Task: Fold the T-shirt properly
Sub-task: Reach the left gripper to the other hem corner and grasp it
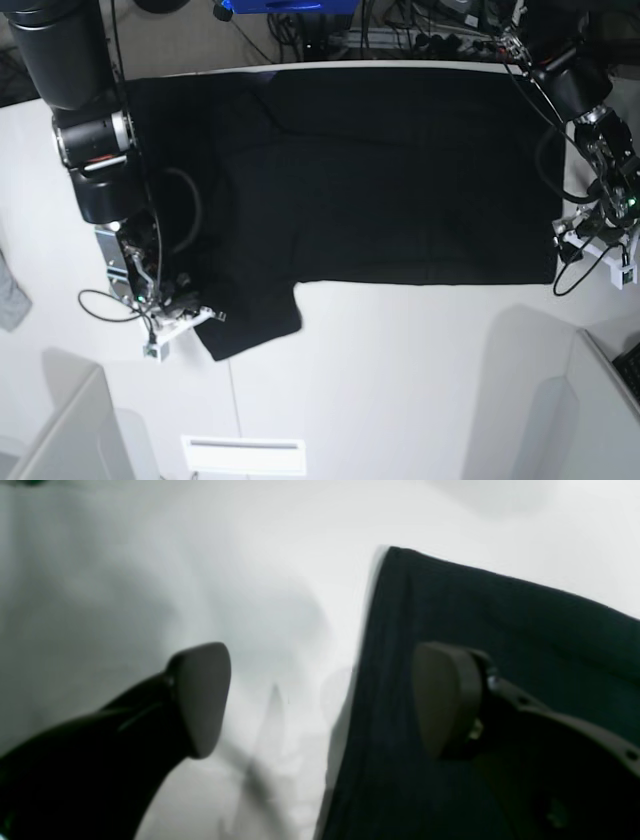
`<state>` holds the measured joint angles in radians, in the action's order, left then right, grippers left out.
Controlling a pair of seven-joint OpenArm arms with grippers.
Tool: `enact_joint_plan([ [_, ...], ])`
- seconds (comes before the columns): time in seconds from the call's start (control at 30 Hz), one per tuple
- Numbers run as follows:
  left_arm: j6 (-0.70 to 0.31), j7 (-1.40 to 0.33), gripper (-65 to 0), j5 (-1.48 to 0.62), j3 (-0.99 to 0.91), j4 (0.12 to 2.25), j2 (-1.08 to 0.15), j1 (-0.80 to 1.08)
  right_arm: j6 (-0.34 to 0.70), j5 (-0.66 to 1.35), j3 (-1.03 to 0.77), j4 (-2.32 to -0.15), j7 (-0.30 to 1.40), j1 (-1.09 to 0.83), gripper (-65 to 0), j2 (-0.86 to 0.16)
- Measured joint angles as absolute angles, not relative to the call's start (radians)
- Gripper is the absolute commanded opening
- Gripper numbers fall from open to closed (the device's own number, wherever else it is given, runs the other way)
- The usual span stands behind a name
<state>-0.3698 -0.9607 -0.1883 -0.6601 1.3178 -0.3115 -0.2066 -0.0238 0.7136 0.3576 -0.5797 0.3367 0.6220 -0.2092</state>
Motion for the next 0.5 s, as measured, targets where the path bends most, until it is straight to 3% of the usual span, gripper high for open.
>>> enact_joint_plan([
  [0.27, -0.371, -0.798, -10.2, -0.063, -0.527, 1.042, -0.311, -0.360, -0.023, 0.714, 0.358, -0.579, 0.336, 0.623, -65.0, -0.211],
  [0.5, -0.366, -0.675, -10.2, -0.046, -0.520, 0.758, -0.347, -0.487, -0.022, 0.715, 0.358, -0.579, 0.336, 0.622, -65.0, -0.211],
])
